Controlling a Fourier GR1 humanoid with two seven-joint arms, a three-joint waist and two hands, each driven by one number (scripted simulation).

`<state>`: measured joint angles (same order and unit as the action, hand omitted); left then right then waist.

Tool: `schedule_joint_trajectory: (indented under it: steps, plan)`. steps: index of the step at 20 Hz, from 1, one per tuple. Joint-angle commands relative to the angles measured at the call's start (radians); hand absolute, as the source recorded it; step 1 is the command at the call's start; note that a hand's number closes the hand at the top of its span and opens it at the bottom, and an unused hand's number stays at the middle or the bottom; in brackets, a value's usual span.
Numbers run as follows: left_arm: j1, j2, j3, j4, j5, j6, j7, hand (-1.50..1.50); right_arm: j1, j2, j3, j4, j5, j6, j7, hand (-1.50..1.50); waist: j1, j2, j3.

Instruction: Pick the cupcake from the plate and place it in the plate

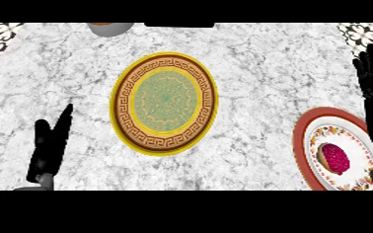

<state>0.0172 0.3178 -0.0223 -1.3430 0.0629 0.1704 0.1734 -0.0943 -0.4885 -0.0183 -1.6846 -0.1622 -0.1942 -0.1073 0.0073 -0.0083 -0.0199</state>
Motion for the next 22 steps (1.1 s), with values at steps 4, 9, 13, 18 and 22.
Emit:
schedule_joint_trajectory:
  steps: [4,9,13,18,22]
  plan:
    - [0.162,0.118,0.056,-0.201,-0.064,-0.005,-0.106,0.0,-0.012,0.205,-0.13,-0.071,-0.281,-0.07,0.027,-1.5,-0.063,-0.015,0.022]
    - [0.219,0.146,0.069,-0.262,-0.079,-0.018,-0.213,0.0,0.086,0.228,-0.302,-0.034,-0.154,-0.356,-0.016,-1.5,-0.095,-0.008,0.017]
    - [0.156,0.132,0.054,-0.229,-0.098,-0.017,-0.247,0.0,0.209,0.443,-0.297,-0.222,-0.164,-0.462,-0.156,-1.5,-0.081,-0.002,0.018]
    - [0.072,0.09,0.034,-0.127,-0.124,-0.03,-0.3,0.0,0.487,0.485,-0.216,-0.501,-0.171,-0.46,-0.175,-1.5,-0.037,0.005,0.019]
    - [0.128,0.092,0.027,-0.204,-0.129,-0.035,-0.28,0.0,0.674,0.396,-0.146,-0.559,-0.141,-0.321,-0.052,-1.5,-0.031,0.004,0.02]
